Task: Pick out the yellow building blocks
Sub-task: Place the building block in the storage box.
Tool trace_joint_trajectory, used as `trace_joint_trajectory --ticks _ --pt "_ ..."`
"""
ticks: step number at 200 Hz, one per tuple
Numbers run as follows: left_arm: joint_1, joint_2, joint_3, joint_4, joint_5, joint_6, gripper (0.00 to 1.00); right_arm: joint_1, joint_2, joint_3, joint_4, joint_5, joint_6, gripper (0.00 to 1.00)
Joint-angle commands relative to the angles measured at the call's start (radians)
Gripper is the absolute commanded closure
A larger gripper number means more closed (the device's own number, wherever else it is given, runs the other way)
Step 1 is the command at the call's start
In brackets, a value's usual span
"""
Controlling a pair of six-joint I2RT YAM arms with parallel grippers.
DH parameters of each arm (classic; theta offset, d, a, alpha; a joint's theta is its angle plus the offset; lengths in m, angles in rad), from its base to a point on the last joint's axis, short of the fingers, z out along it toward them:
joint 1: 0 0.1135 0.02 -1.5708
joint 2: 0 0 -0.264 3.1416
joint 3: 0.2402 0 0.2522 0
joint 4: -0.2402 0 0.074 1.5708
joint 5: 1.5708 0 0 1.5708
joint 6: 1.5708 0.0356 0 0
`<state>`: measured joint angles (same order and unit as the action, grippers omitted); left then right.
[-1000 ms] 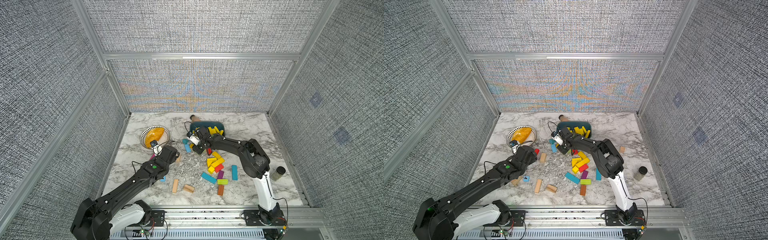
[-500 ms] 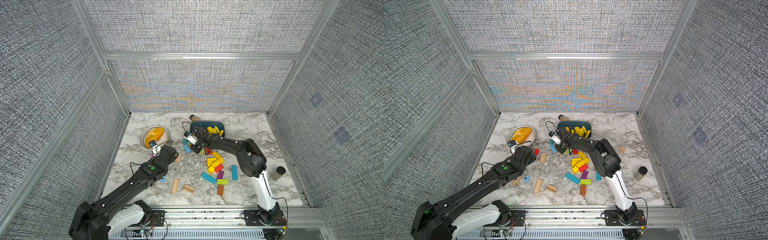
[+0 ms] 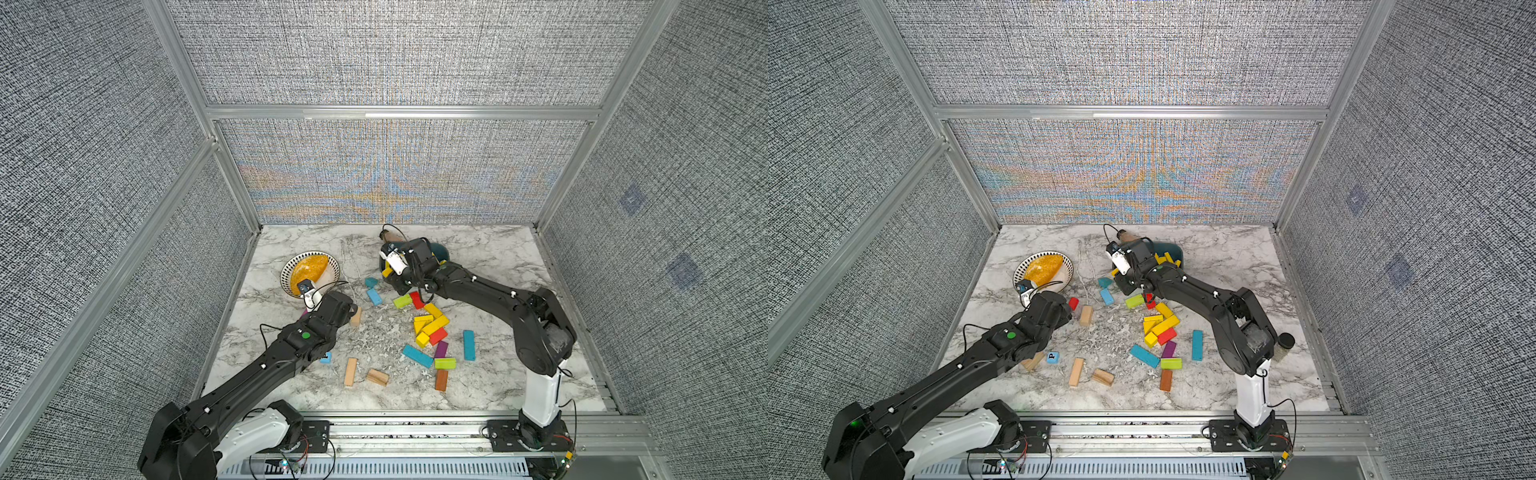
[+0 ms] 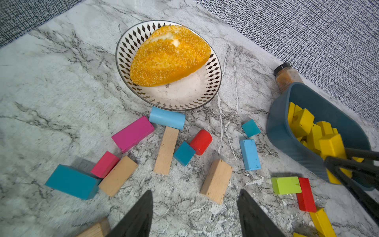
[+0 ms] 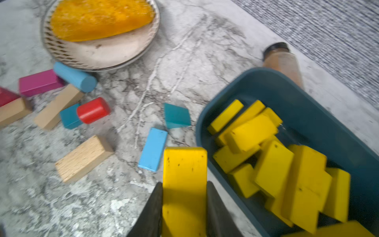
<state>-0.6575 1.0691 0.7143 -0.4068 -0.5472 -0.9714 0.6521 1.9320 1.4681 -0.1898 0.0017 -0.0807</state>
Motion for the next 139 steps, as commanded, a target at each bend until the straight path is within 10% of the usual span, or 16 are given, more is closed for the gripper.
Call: trace_joint_trajectory --ticks 1,67,139 --pt "0.001 0.014 0.020 -0.004 0.002 0.028 0.33 -0.049 0.021 0.016 0.032 0.125 0.156 0.78" --pt "0.001 0.020 0.038 -0.008 -0.008 0.036 0.33 -0.147 0.183 0.145 -0.003 0.061 0.266 0.76" --pt "0.001 0.078 0.100 -0.006 0.005 0.086 0.33 -0.163 0.168 0.206 -0.058 0.045 0.237 0.47"
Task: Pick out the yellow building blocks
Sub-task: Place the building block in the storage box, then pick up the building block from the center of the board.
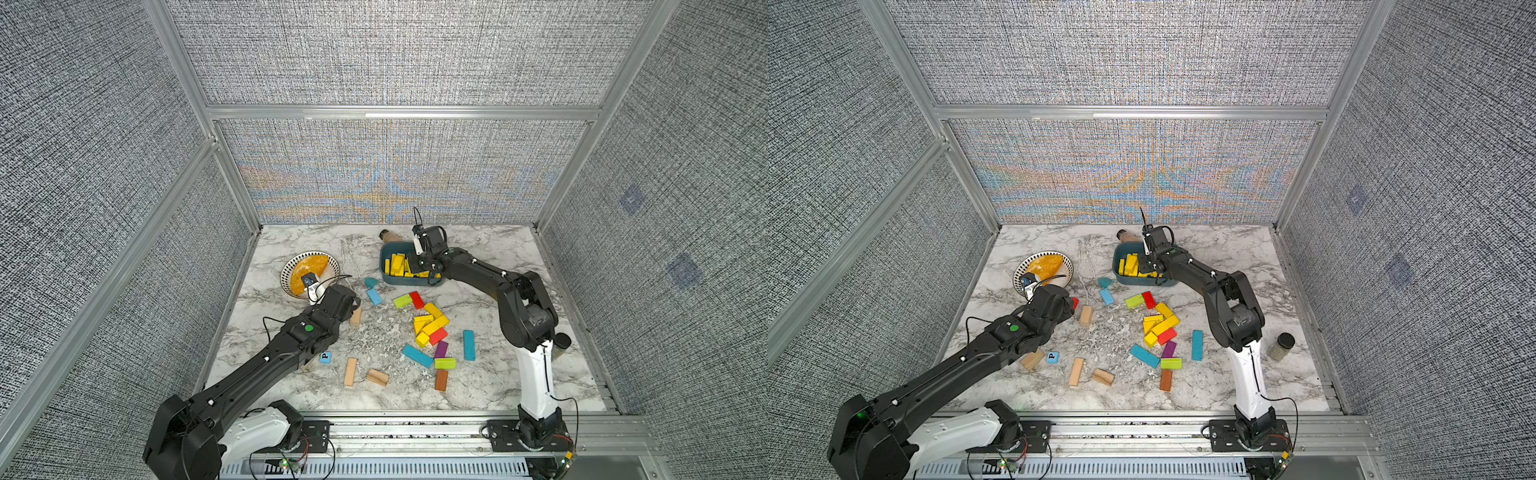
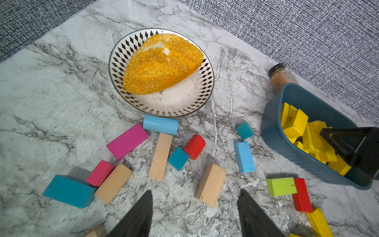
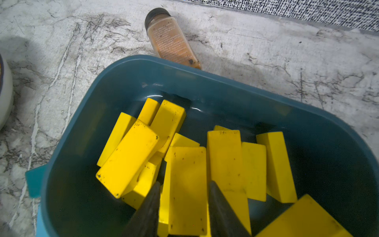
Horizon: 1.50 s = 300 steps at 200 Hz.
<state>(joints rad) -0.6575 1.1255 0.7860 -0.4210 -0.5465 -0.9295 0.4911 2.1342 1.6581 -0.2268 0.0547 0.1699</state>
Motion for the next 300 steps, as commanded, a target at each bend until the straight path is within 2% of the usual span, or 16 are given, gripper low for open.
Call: trace_joint_trajectory --ticks 1,29,73,103,117,129,145,204,263,300 --pt "0.001 0.022 0.031 0.007 0.005 0.044 0.33 -0.001 -0.036 0.015 -0.022 -0.007 -0.014 0.47" --pt "0.001 0.036 0.033 0.017 0.018 0.046 0.33 -0.002 -0.157 -0.076 -0.034 0.001 -0.039 0.47" --pt "0.001 0.078 0.073 0.021 0.109 0.115 0.33 -0.002 -0.461 -0.462 0.030 -0.004 -0.018 0.47" --pt "0.001 0.131 0.133 -0.003 0.258 0.190 0.33 -0.002 -0.619 -0.655 0.025 -0.004 0.046 0.47" --pt "0.000 0.162 0.149 0.055 0.421 0.291 0.33 -0.002 -0.679 -0.724 0.025 0.006 0.070 0.47" --pt "-0.004 0.205 0.182 0.051 0.510 0.311 0.33 -0.005 -0.723 -0.777 0.033 0.017 0.089 0.47" --pt "-0.026 0.264 0.233 0.007 0.568 0.342 0.34 -0.011 -0.771 -0.827 0.045 0.022 0.113 0.47" --pt "-0.166 0.423 0.384 -0.139 0.601 0.421 0.33 -0.058 -0.870 -0.926 0.044 0.028 0.211 0.47" --pt "-0.213 0.649 0.572 -0.292 0.663 0.475 0.32 -0.068 -0.930 -1.003 0.082 0.023 0.261 0.47" --pt "-0.240 0.751 0.679 -0.340 0.706 0.527 0.36 -0.070 -0.946 -1.009 0.081 0.013 0.249 0.48"
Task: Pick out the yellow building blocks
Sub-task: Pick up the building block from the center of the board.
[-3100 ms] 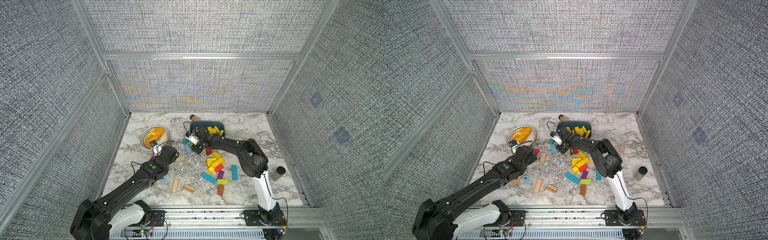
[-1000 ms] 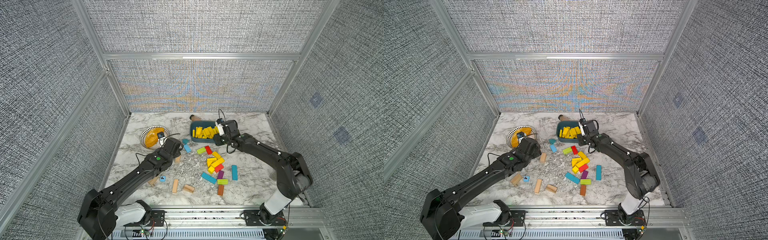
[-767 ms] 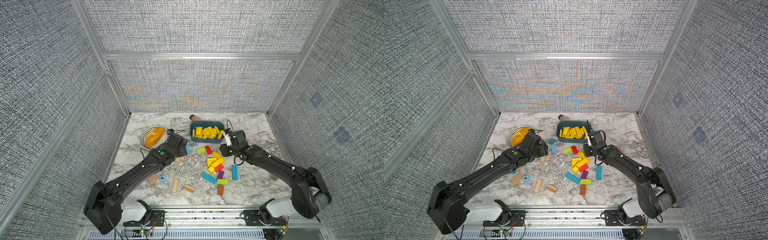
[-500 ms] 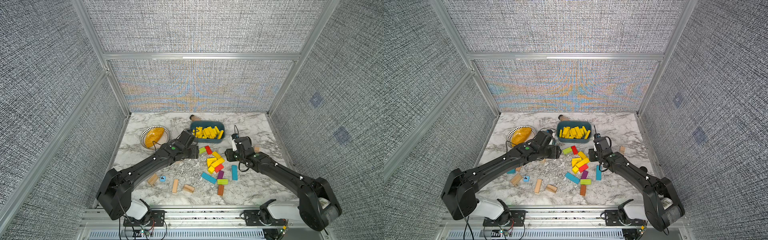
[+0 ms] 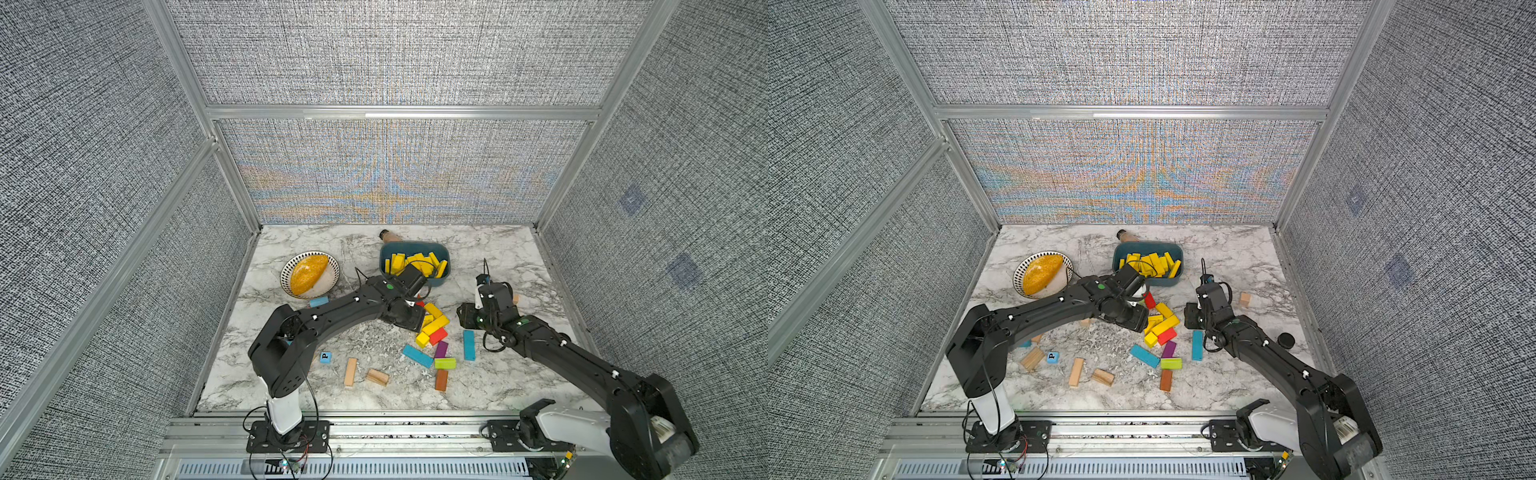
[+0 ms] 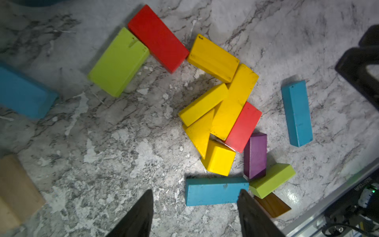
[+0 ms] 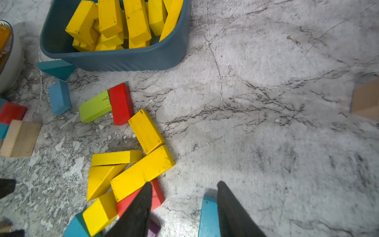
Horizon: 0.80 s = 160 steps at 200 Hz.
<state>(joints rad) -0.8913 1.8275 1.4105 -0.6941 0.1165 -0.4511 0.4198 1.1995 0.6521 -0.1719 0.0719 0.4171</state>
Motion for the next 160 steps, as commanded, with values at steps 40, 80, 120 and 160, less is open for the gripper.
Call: trace_joint_trajectory --ticks 40,80,120,160 --pt "-0.008 0.152 0.133 -0.127 0.009 0.006 0.36 0.000 -0.034 -0.003 0.007 0.005 -0.008 0.48" --pt "-0.009 0.238 0.188 -0.145 -0.016 -0.010 0.39 -0.001 -0.043 -0.010 0.011 0.002 -0.006 0.48" --pt "-0.011 0.293 0.228 -0.142 -0.040 -0.013 0.44 -0.002 -0.039 -0.009 0.010 -0.005 -0.007 0.48" --pt "-0.011 0.318 0.251 -0.124 -0.066 -0.027 0.49 -0.001 -0.043 -0.014 -0.002 -0.007 -0.008 0.48"
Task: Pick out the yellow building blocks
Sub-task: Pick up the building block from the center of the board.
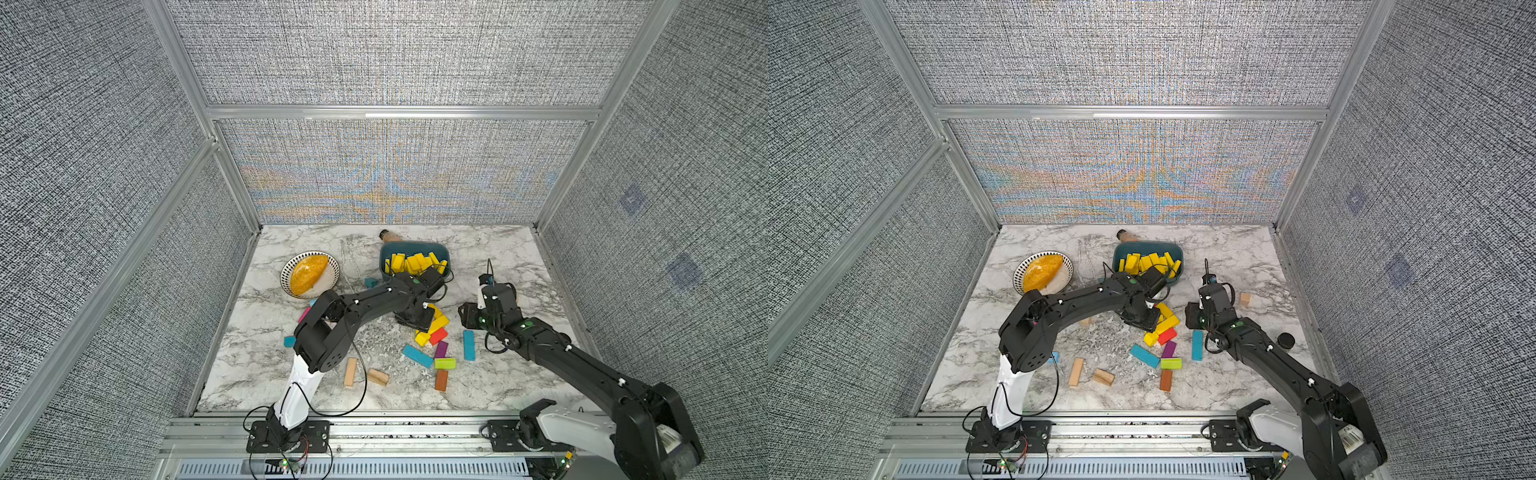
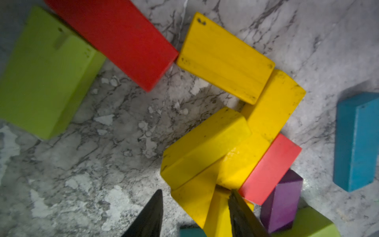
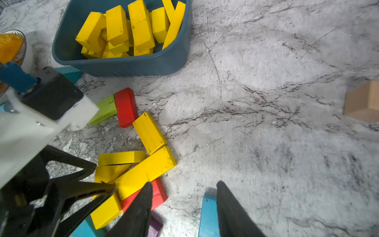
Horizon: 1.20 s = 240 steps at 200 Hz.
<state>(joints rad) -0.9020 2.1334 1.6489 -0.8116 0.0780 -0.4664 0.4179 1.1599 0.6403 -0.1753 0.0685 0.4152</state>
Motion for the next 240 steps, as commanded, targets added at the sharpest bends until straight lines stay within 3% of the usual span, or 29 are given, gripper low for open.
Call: trace_joint_trajectory --ticks 1,99,194,218,240 --pt "0.001 0.013 0.013 -0.006 -0.027 -0.012 0.49 0.000 -0.004 -0.002 0.001 -0.003 -0.006 0.48" --pt "0.002 0.056 0.054 -0.024 -0.081 -0.002 0.68 -0.001 0.020 0.033 -0.016 -0.009 -0.019 0.48" --pt "0.003 -0.159 -0.054 -0.063 -0.208 -0.015 0.76 0.000 0.020 0.055 -0.032 0.002 -0.023 0.48" --pt "0.013 -0.174 0.025 -0.110 -0.256 0.007 0.76 -0.001 0.027 0.057 -0.024 0.004 -0.023 0.48" --pt "0.037 -0.102 0.165 -0.140 -0.270 0.052 0.77 0.000 0.040 0.066 -0.022 -0.002 -0.021 0.48"
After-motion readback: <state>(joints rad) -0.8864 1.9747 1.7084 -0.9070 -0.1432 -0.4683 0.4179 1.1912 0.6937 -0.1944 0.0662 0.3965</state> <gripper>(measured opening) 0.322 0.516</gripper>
